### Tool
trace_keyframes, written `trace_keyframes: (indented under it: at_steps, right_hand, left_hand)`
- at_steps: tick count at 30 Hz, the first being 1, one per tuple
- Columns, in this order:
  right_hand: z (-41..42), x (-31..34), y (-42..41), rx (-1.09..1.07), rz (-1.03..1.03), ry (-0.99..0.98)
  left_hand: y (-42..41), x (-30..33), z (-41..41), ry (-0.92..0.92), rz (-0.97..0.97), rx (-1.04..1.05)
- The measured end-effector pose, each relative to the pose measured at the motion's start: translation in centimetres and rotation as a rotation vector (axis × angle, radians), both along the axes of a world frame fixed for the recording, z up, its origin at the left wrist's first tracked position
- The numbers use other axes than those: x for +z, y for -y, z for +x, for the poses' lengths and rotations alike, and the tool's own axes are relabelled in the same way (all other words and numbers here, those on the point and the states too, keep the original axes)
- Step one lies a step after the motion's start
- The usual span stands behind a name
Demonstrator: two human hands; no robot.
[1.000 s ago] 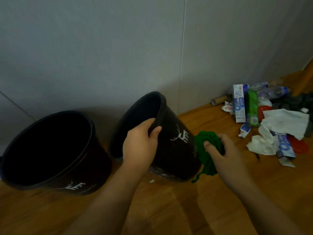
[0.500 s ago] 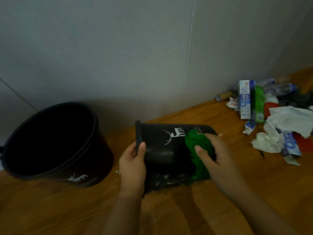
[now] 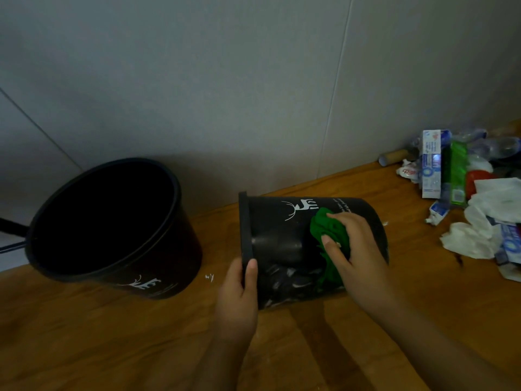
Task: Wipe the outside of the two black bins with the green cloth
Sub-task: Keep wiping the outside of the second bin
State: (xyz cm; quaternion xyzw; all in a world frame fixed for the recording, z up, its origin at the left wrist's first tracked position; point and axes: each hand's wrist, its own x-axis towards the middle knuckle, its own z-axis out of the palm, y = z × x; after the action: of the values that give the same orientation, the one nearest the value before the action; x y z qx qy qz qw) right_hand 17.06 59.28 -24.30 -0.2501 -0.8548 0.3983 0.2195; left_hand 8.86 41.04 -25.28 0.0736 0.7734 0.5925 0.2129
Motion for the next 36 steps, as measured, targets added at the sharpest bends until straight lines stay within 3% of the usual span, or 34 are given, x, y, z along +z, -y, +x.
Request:
trace_keyframes:
  at_steps: [7,14,23,27,33,36]
  right_hand:
    - [-0.7,1.2,1.6,0.021,0.167,0.017]
    - [-3.0,2.0,5.6,0.332,0.405,0.094]
    - [-2.4,1.6,5.2,0.364,0.58,0.227]
    - [-2.4,1.8,3.7,0.183,0.528,0.302]
    - [-2.8,2.0,5.4,0.451,0.567,0.222]
    - [-2.4,1.5,4.5,0.344,0.547,0.225]
  left_hand:
    - [-1.5,1.2,-1.9,-0.015,0.101,0.046]
    - [-1.5,0.6,-2.2,-0.047,0.168,0.094]
    - [-1.3,0.1,-2.6,-0.029,0.213,0.061]
    - [-1.5,0.1,-3.1,0.024,0.207,0.048]
    - [-1.6,0.0,-2.9,-0.017,0.233,0.06]
    - [-1.6,0.0,-3.2,-0.012,0.198,0.05]
